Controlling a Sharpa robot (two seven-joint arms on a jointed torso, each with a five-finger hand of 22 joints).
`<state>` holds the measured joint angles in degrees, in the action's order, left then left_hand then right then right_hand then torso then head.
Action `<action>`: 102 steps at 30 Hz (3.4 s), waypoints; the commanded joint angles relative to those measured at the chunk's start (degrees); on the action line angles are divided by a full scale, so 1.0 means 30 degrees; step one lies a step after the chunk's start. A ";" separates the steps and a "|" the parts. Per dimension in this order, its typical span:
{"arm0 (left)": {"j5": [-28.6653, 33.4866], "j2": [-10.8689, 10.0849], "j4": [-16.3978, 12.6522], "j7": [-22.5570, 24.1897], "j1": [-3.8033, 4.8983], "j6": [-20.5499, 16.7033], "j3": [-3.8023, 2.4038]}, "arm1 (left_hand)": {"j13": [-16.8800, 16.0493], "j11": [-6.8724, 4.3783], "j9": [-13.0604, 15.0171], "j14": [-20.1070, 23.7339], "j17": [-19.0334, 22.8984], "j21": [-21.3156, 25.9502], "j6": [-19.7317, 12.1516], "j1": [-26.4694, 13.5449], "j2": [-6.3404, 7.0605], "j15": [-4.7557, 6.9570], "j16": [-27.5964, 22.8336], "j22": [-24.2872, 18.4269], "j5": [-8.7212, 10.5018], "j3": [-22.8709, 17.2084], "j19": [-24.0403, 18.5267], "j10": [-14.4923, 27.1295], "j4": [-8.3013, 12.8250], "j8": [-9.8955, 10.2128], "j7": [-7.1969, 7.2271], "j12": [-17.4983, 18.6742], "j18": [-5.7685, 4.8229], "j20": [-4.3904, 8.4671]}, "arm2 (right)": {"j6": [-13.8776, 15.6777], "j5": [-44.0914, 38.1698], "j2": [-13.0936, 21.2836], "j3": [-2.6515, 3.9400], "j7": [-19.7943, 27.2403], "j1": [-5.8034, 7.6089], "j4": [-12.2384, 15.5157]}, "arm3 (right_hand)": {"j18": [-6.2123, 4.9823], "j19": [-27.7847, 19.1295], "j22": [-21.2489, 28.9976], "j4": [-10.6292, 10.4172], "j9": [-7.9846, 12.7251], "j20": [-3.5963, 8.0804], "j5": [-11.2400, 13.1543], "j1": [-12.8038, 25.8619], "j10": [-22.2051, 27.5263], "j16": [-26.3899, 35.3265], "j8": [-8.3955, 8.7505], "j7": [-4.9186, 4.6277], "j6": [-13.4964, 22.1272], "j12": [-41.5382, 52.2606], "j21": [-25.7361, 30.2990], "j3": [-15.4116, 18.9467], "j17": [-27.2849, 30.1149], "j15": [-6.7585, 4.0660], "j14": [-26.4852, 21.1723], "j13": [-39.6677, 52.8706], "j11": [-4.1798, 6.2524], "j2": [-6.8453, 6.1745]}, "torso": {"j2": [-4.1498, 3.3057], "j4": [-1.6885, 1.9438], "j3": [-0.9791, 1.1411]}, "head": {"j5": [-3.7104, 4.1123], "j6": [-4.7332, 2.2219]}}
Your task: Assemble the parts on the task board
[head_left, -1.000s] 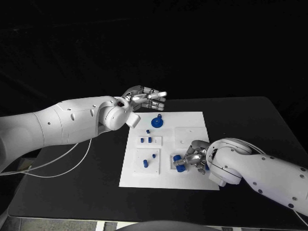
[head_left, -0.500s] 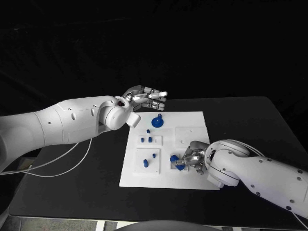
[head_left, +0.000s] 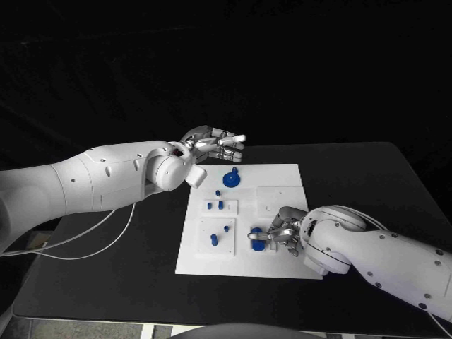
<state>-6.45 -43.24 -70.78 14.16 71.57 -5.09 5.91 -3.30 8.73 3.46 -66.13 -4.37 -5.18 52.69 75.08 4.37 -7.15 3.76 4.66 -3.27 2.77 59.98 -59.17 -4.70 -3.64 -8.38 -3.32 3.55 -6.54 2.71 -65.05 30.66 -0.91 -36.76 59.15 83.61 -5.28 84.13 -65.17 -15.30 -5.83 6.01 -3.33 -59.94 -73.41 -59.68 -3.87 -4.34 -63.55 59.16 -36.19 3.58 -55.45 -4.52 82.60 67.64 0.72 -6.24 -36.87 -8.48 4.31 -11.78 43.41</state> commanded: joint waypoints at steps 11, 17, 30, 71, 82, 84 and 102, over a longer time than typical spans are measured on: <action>-0.0059 0.0000 -0.0019 0.0061 0.0022 0.0278 -0.0015 | -0.0022 0.0096 -0.0018 0.0012 0.0001 -0.0117 -0.0053 -0.0022 0.0026 -0.0109 -0.0051 -0.0021 -0.0023 -0.0031 0.0003 0.0079 0.0023 0.0050 -0.0032 -0.0061 0.0096 -0.0058 | -0.0135 -0.0277 0.0980 -0.0009 0.0997 -0.0069 0.1213 | -0.0150 0.0836 -0.0062 0.0743 0.0056 0.0056 0.0127 -0.0705 0.0055 0.0069 0.0053 0.0017 -0.0083 -0.0022 -0.0185 -0.1628 -0.0060 -0.0131 0.0046 0.0032 0.0094 -0.0500 | -0.0004 -0.0020 0.0009 | -0.0050 0.0075; -0.0081 -0.0033 0.0007 0.0033 0.0022 0.0281 -0.0015 | -0.0022 0.0096 -0.0018 0.0012 0.0001 -0.0117 -0.0053 -0.0022 0.0026 -0.0109 -0.0051 -0.0021 -0.0023 -0.0031 0.0003 0.0079 0.0023 0.0050 -0.0032 -0.0061 0.0096 -0.0058 | -0.0275 -0.0222 0.1778 0.0172 0.1604 -0.0067 0.2002 | -0.0093 0.0848 -0.0195 0.1334 -0.0159 0.0093 -0.0367 -0.1514 -0.0069 0.0036 0.0066 0.0141 -0.0557 0.0067 -0.0436 -0.2128 -0.0103 -0.0179 0.0056 0.0094 0.0172 -0.0860 | 0.0011 -0.0041 0.0007 | -0.0067 0.0084; -0.0087 -0.0047 0.0040 -0.0022 0.0022 0.0309 -0.0012 | -0.0023 0.0099 -0.0021 0.0014 -0.0003 -0.0114 -0.0127 -0.0019 0.0038 -0.0111 -0.0050 -0.0022 -0.0026 -0.0027 0.0001 0.0085 0.0009 0.0051 -0.0053 -0.0064 0.0103 -0.0061 | -0.1283 0.0022 0.2379 0.0452 0.1593 -0.0065 0.2379 | 0.0008 0.0840 -0.0397 0.2129 -0.0973 0.0157 -0.1948 -0.2182 -0.0110 -0.0021 0.0071 0.0261 -0.0971 0.0013 -0.0632 -0.2472 -0.0214 -0.0239 0.0072 0.0111 0.0259 -0.0793 | 0.0000 -0.0004 0.0017 | -0.0015 0.0078; -0.0106 0.0008 0.0121 -0.0271 0.0019 0.0469 -0.0006 | -0.0022 0.0103 -0.0013 0.0047 -0.0002 -0.0106 0.0010 -0.0071 -0.0026 -0.0121 -0.0052 -0.0024 -0.0028 -0.0042 -0.0011 0.0115 -0.0140 0.0040 -0.0058 -0.0062 0.0105 -0.0070 | 0.0597 -0.0745 0.1309 0.0375 0.1275 -0.0300 0.1334 | 0.0329 0.0873 -0.0390 0.5531 -0.1638 0.0407 -0.2519 0.0163 -0.1120 -0.0168 0.0069 0.0882 -0.2595 0.0309 -0.0951 -0.4190 -0.0110 -0.0474 0.0115 0.1004 0.0698 0.1528 | -0.0006 0.0026 0.0020 | -0.0100 0.0186; -0.0109 -0.0050 0.0114 -0.0280 0.0019 0.0466 -0.0004 | -0.0023 0.0106 -0.0016 0.0049 -0.0005 -0.0109 -0.0030 -0.0099 -0.0073 -0.0122 -0.0051 -0.0021 -0.0021 0.0001 -0.0013 0.0115 -0.0083 0.0045 -0.0084 -0.0065 0.0108 -0.0072 | -0.0316 -0.0320 0.1921 0.0392 0.1962 -0.0447 0.1828 | 0.0317 0.0868 -0.0382 0.4738 -0.1666 0.0404 -0.2612 -0.0627 -0.1144 -0.0190 0.0068 0.0883 -0.2646 0.0282 -0.1023 -0.3816 -0.0121 -0.0481 0.0110 0.1047 0.0690 0.0766 | -0.0010 -0.0017 0.0019 | -0.0206 0.0240; -0.0109 -0.0049 0.0113 -0.0277 0.0019 0.0468 -0.0004 | -0.0023 0.0106 -0.0016 0.0049 -0.0005 -0.0109 -0.0030 -0.0099 -0.0073 -0.0122 -0.0051 -0.0021 -0.0021 0.0001 -0.0013 0.0115 -0.0083 0.0045 -0.0084 -0.0065 0.0108 -0.0072 | -0.0522 -0.0313 0.1955 0.0394 0.1967 -0.0465 0.1856 | 0.0326 0.0864 -0.0379 0.4762 -0.1664 0.0403 -0.2619 -0.0753 -0.1147 -0.0198 0.0074 0.0886 -0.2674 0.0281 -0.1015 -0.3876 -0.0131 -0.0480 0.0112 0.1048 0.0688 0.0652 | 0.0003 -0.0015 0.0015 | -0.0201 0.0250; -0.0109 -0.0023 0.0129 -0.0293 0.0019 0.0500 -0.0004 | -0.0024 0.0105 -0.0015 0.0047 -0.0006 -0.0111 -0.0018 -0.0107 -0.0104 -0.0120 -0.0049 -0.0021 -0.0023 0.0002 -0.0011 0.0110 -0.0071 0.0043 -0.0066 -0.0067 0.0110 -0.0072 | -0.0777 -0.0658 0.1590 0.0395 0.1327 -0.0575 0.1609 | 0.0343 0.0867 -0.0383 0.4959 -0.1554 0.0414 -0.2765 -0.0772 -0.1131 -0.0183 0.0083 0.0902 -0.2637 0.0236 -0.0963 -0.3981 -0.0136 -0.0483 0.0118 0.1040 0.0699 0.1356 | -0.0007 0.0016 -0.0003 | -0.0185 0.0281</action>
<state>-6.68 -43.40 -70.32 13.00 71.57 -4.43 5.94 -3.30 8.92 3.46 -66.13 -4.37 -5.18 52.69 75.08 4.37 -7.15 3.76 4.66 -3.27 2.61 59.98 -58.97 -4.86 -3.64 -8.38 -3.32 3.53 -6.54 0.64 -66.46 35.52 0.27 -32.17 57.50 88.54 -5.28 84.13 -66.39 -0.45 -10.53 6.85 -11.50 -62.12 -76.49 -59.90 -3.53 -1.67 -71.26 60.05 -38.95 -8.51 -55.81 -5.69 82.97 70.74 2.76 -2.36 -36.88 -8.46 4.32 -12.36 44.25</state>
